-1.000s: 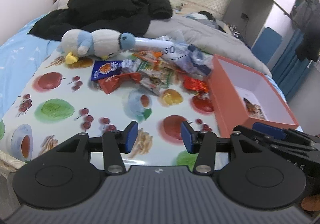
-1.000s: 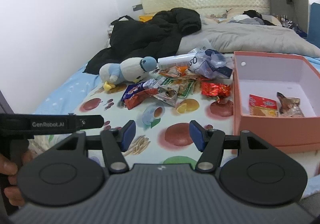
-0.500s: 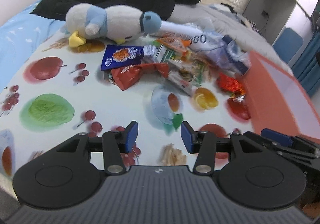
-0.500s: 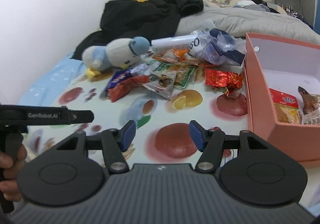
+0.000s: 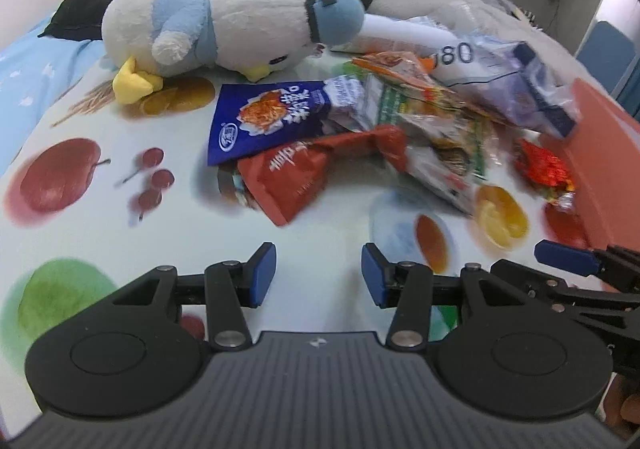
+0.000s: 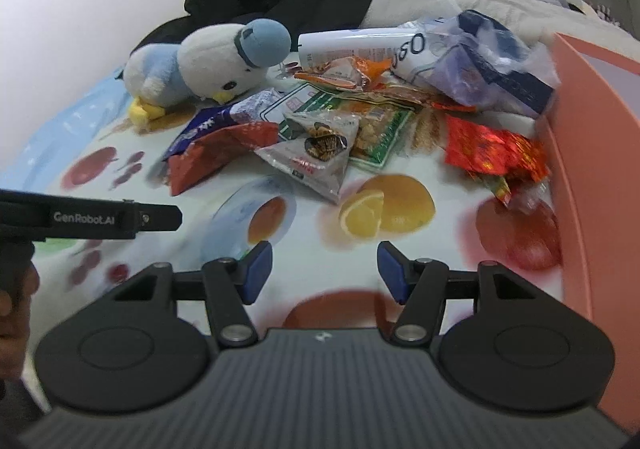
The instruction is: Organize snacks
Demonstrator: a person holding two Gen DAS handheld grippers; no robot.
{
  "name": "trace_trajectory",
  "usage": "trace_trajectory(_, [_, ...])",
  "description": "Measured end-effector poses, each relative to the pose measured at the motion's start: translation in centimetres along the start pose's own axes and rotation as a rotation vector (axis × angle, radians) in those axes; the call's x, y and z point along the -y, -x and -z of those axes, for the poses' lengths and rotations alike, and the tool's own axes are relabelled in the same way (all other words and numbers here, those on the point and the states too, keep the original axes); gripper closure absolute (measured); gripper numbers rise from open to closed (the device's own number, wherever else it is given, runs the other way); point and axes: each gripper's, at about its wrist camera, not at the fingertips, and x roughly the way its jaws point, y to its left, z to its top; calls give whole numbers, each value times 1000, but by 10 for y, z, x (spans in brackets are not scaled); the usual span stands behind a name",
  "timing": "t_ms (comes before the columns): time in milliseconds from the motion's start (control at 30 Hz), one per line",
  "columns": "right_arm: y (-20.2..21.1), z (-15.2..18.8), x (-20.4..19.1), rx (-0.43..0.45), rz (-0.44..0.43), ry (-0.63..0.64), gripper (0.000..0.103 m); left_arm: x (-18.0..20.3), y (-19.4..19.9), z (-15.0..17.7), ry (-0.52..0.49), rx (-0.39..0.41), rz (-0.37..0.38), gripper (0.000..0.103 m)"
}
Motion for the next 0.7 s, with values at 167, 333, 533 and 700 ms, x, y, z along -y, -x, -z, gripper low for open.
trace_trajectory(167, [-33,-10,0,-8,9,20,43,-7,-16,-11,13,39,-24,50])
trace_trajectory(333, [-54,-18,-7,11,9,62,45,-10,-27,-19,16,57,-35,51])
trace_trajectory(533, [-68,-26,-13,30,36,83,55,-10,-30,-20,8,67,-45,70])
trace_trajectory(700, [-70,-27,-16,36,41,82,76,-10,-27,-19,26,69,-26,86])
